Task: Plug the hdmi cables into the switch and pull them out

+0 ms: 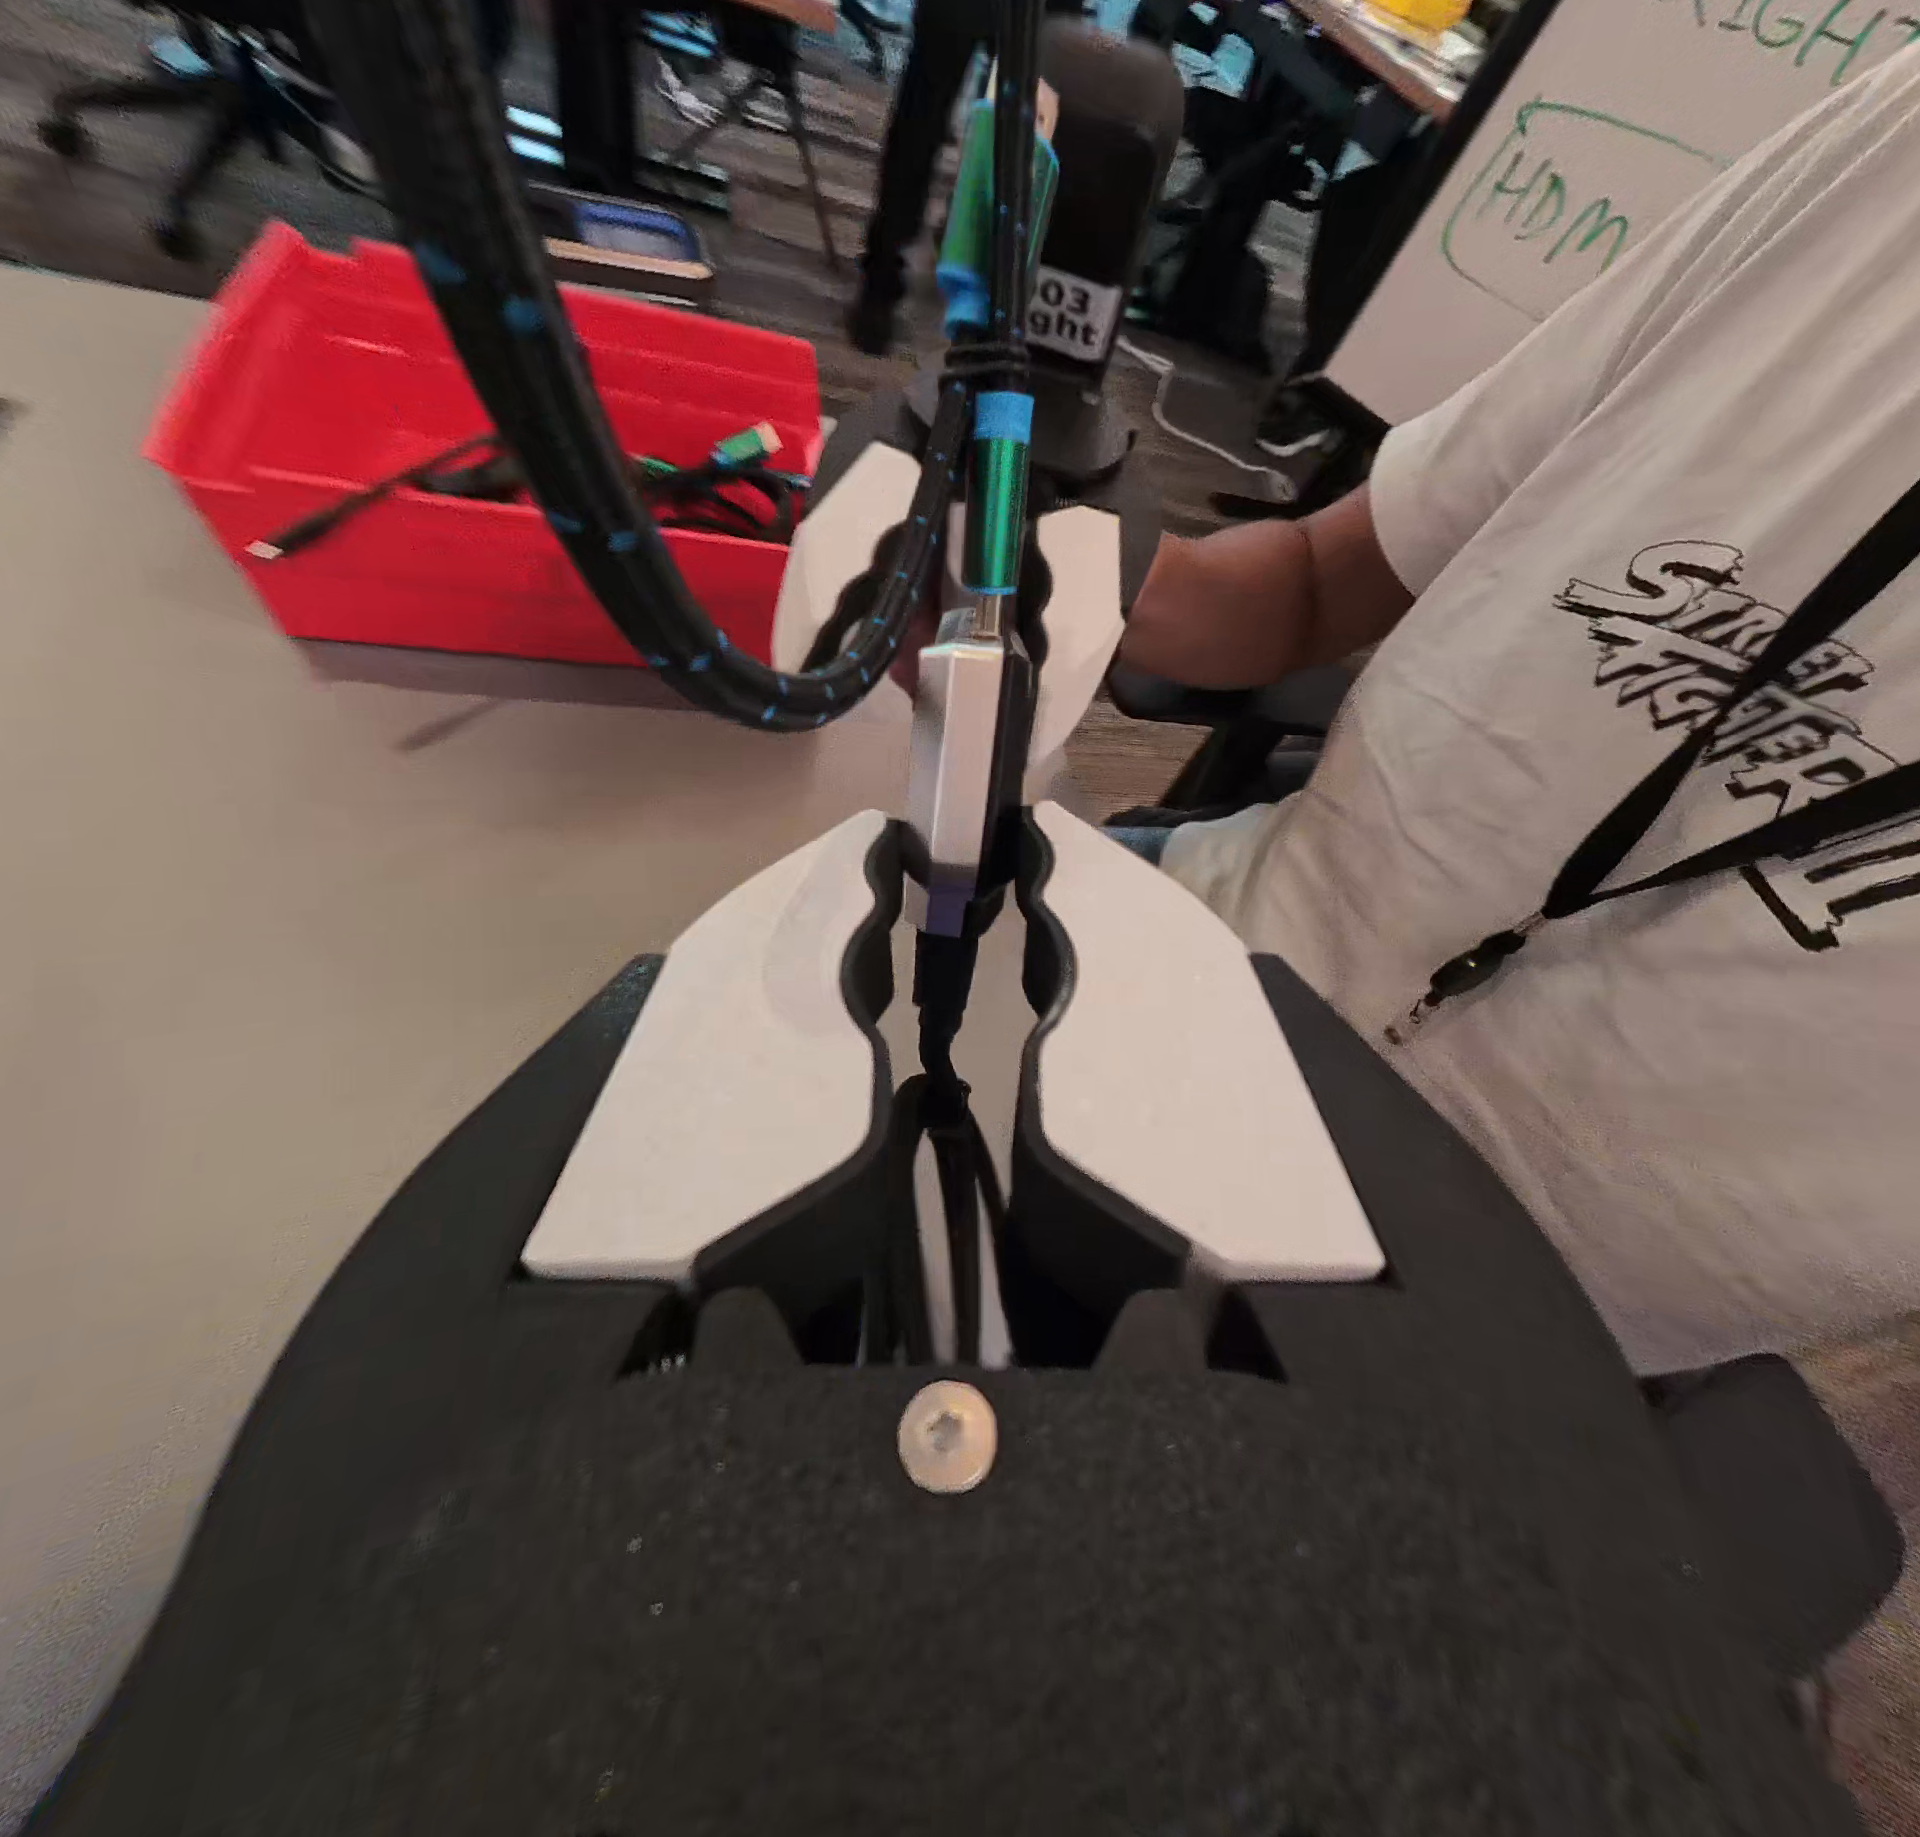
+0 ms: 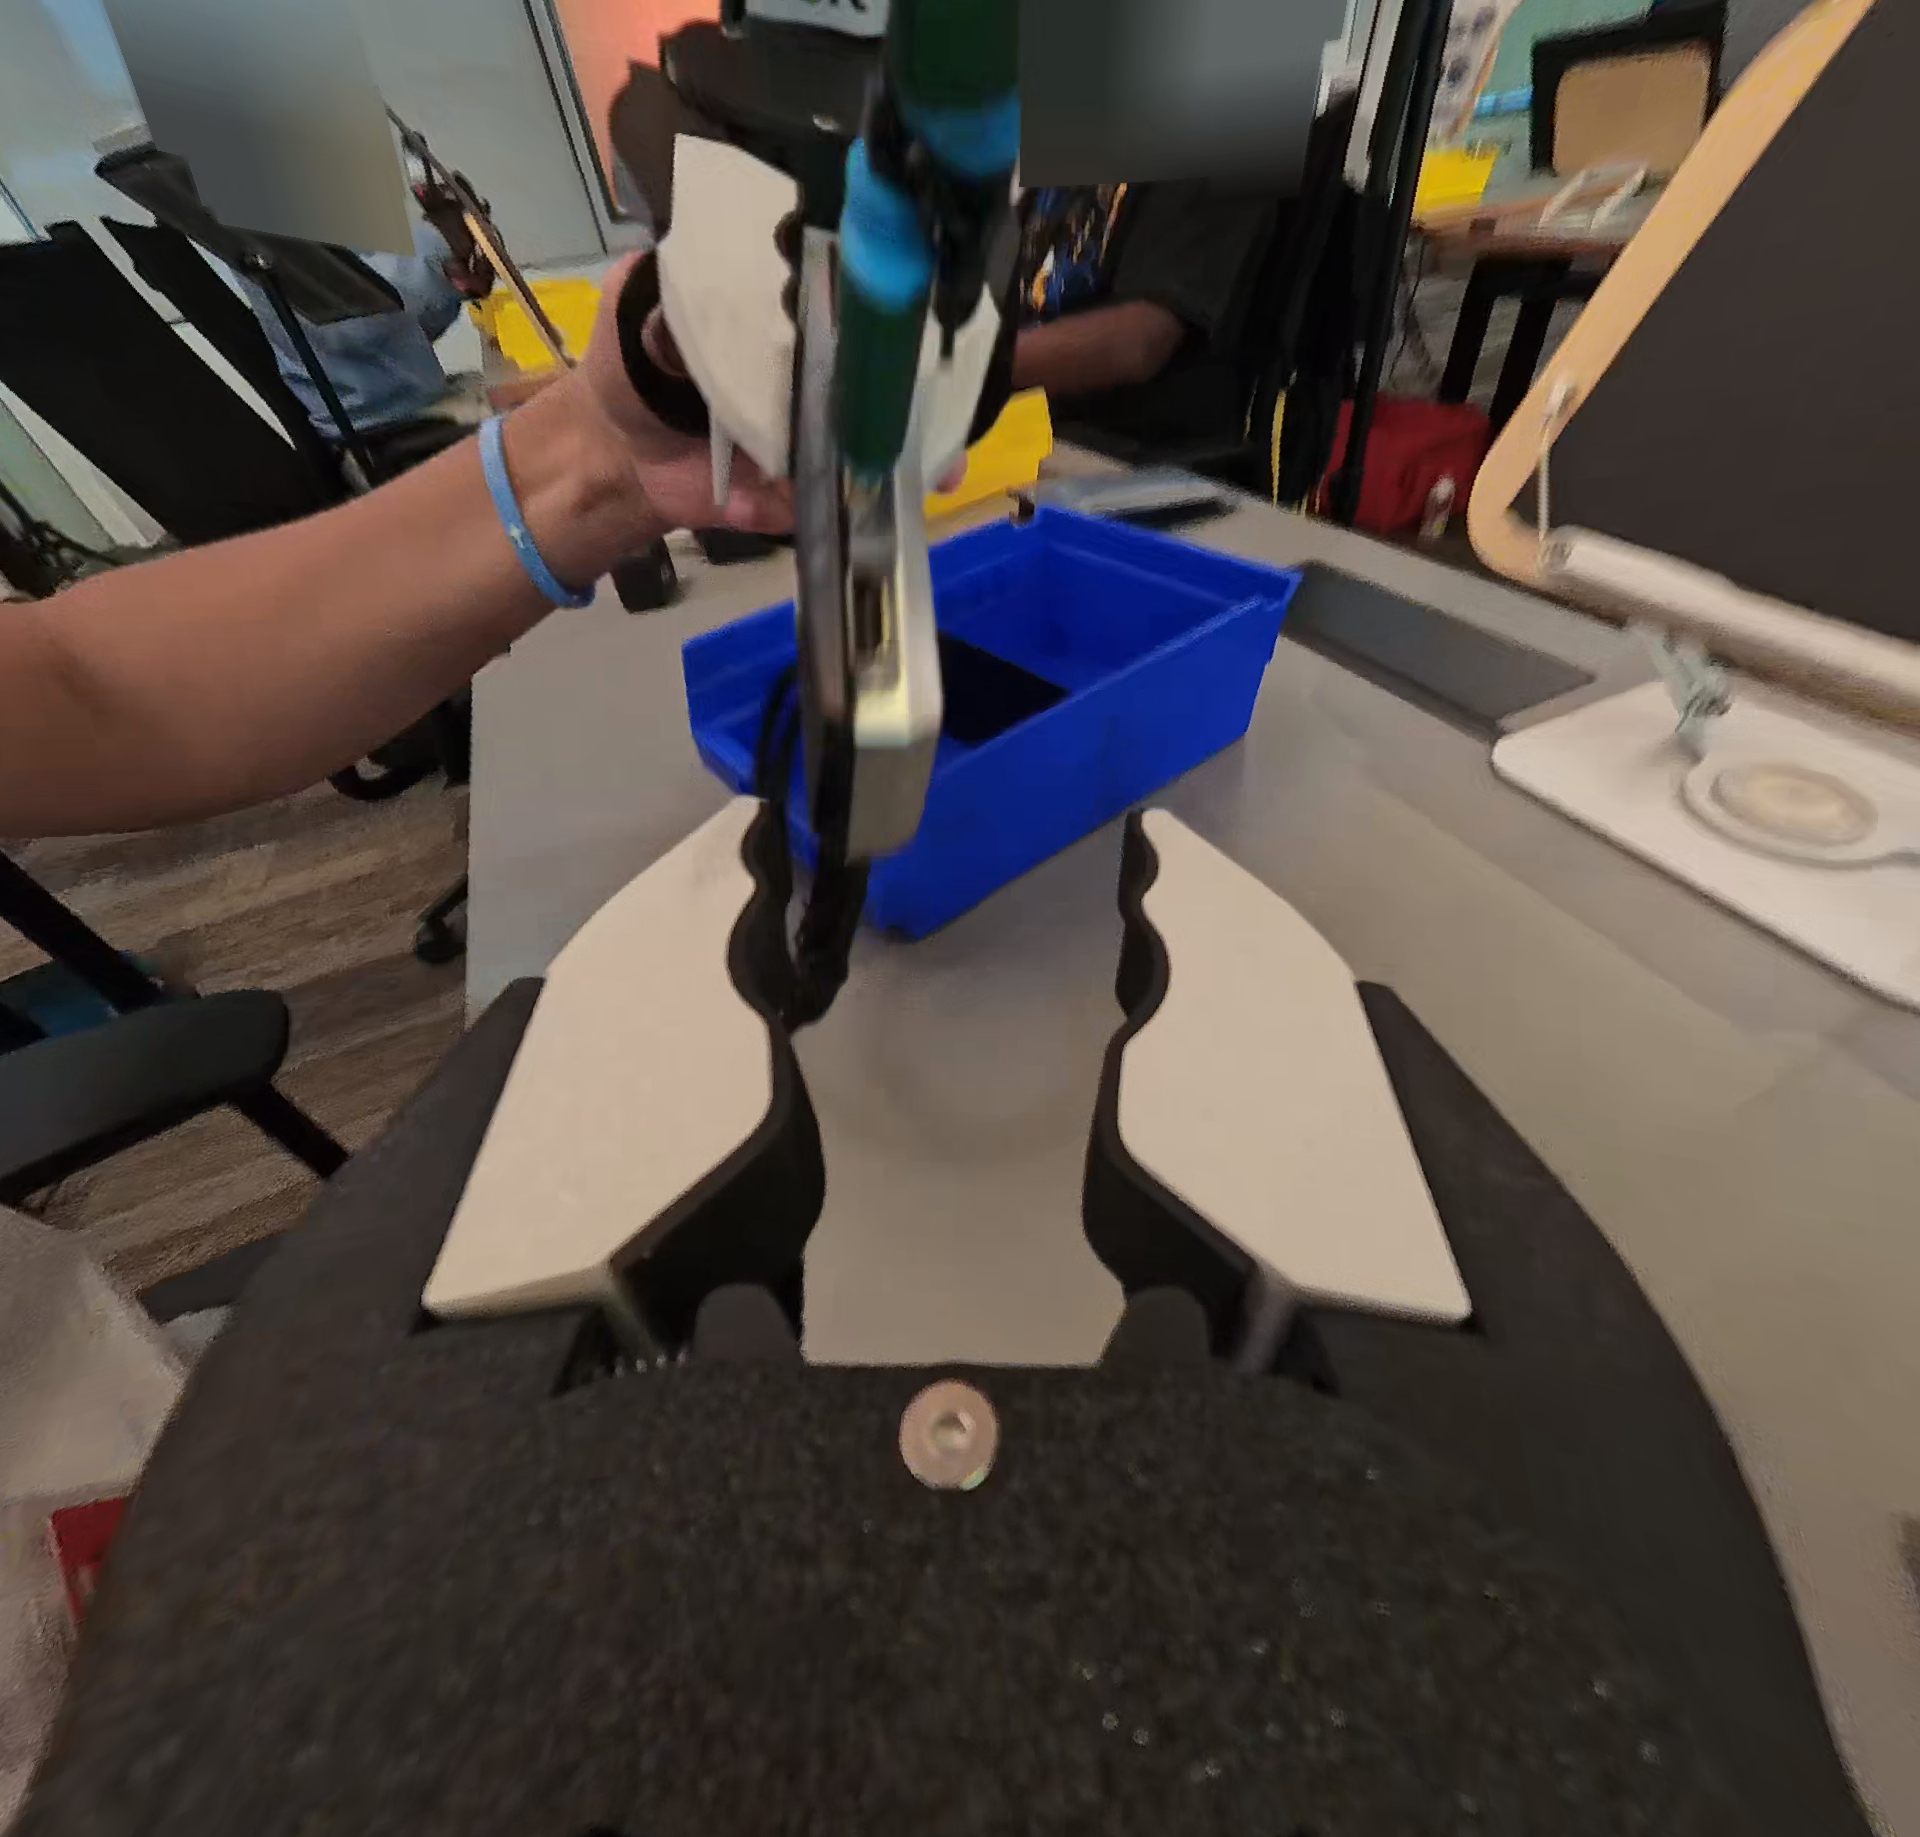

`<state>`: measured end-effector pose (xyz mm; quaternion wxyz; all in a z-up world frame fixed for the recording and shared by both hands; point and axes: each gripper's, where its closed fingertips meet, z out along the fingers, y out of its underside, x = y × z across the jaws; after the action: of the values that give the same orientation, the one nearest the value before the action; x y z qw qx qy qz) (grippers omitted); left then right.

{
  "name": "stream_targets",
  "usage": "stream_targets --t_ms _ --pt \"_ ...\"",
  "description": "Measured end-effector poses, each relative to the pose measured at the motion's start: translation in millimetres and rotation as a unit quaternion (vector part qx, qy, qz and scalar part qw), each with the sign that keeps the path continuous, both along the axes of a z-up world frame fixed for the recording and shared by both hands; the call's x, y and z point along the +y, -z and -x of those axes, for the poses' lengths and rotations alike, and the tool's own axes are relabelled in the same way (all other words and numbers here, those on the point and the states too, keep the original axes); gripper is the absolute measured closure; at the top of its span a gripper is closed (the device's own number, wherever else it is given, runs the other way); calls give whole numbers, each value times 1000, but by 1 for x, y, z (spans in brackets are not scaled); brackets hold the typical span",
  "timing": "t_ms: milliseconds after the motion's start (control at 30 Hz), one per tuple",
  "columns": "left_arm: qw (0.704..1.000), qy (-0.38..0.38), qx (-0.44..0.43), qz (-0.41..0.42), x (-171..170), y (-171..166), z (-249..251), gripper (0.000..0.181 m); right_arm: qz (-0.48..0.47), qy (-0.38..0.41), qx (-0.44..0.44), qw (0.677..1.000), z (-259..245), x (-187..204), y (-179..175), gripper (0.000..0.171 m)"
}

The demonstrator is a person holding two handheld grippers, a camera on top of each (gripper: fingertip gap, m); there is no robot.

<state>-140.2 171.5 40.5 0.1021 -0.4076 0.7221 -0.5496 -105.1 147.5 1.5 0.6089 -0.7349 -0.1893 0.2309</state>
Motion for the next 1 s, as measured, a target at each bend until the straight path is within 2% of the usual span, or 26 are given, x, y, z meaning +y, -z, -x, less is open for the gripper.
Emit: stream_targets --t_ms 33,100,200,300,367,467,567,633,800,867,1000 --pt "1000 5 10 8 -6 15 -9 161 29 -3 -3 1000 0 2 14 113" --pt "1000 2 28 8 -12 39 -26 161 83 -31 7 996 4 -3 35 145" --pt "999 -30 35 21 -10 50 -45 159 101 -13 41 994 -8 -5 49 149" --pt "993 -110 5 -41 0 58 -63 153 112 31 70 991 -22 -1 58 149" --pt "983 -159 -32 -87 0 57 -67 124 121 52 100 986 -30 3 63 149" --pt "953 -231 -44 -191 3 73 -65 117 125 58 159 978 -38 5 64 149" --pt "910 -276 -46 -305 5 98 -57 118 125 56 192 972 -40 5 62 149" --pt "900 -291 -55 -321 1 105 -56 121 126 51 205 969 -38 5 60 149" --pt "904 -302 -62 -296 -2 110 -64 124 132 30 224 965 -20 4 54 149" --pt "907 -290 -59 -298 -6 114 -67 135 130 32 212 968 -15 4 54 149" --pt "915 -266 -51 -298 -9 117 -63 139 141 15 192 971 -12 -1 57 149"
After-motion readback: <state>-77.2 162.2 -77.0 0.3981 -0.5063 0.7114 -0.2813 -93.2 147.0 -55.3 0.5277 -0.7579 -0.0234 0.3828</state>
